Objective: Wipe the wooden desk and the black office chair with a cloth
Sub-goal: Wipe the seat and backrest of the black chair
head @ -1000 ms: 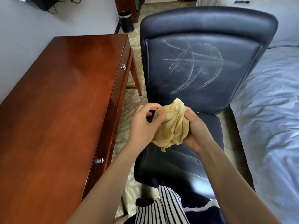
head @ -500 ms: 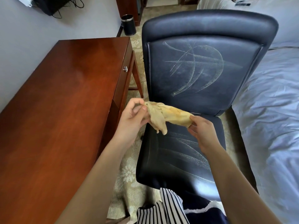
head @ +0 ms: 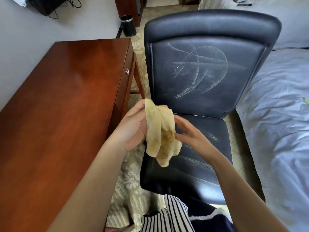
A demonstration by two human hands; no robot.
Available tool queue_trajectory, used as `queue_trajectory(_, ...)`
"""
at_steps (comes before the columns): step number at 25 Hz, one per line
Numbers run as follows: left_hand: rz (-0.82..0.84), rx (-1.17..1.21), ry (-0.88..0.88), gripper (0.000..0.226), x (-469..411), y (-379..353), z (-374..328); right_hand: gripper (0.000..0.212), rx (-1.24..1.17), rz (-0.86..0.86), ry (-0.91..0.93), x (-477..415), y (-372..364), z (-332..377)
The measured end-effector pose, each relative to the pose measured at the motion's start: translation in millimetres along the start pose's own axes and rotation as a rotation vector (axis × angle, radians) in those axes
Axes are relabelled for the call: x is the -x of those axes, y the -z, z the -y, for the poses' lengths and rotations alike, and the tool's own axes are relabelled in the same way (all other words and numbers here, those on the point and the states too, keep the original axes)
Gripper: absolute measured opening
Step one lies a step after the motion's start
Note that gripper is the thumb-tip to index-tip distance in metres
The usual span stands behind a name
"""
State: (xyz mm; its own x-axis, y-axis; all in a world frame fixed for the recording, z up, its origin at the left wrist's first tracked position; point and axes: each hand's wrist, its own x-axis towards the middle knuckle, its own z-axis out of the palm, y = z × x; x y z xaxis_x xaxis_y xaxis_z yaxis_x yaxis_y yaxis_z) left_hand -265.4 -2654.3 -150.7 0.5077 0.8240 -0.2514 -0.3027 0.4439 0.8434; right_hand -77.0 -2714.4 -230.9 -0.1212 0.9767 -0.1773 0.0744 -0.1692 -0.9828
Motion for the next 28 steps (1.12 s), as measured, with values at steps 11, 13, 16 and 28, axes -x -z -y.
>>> queue_trajectory(11, -0.259, -0.248, -0.022, 0.015, 4, 12, 12, 0.002, -0.233, -0.619, -0.323, 12, -14, -1)
queue_trajectory(13, -0.251, -0.502, -0.11, 0.011, 8, 6, 24, 0.008, -0.415, -0.679, -0.415, 13, -22, -3)
queue_trajectory(16, -0.119, -0.783, -0.269, 0.011, 18, -1, 49, 0.02, -1.054, -0.665, -0.456, 14, -35, -2)
queue_trajectory(28, 0.345, -1.106, -0.09, 0.023, 46, 28, 98, 0.036, -1.278, -0.539, -0.5, 40, -83, -20)
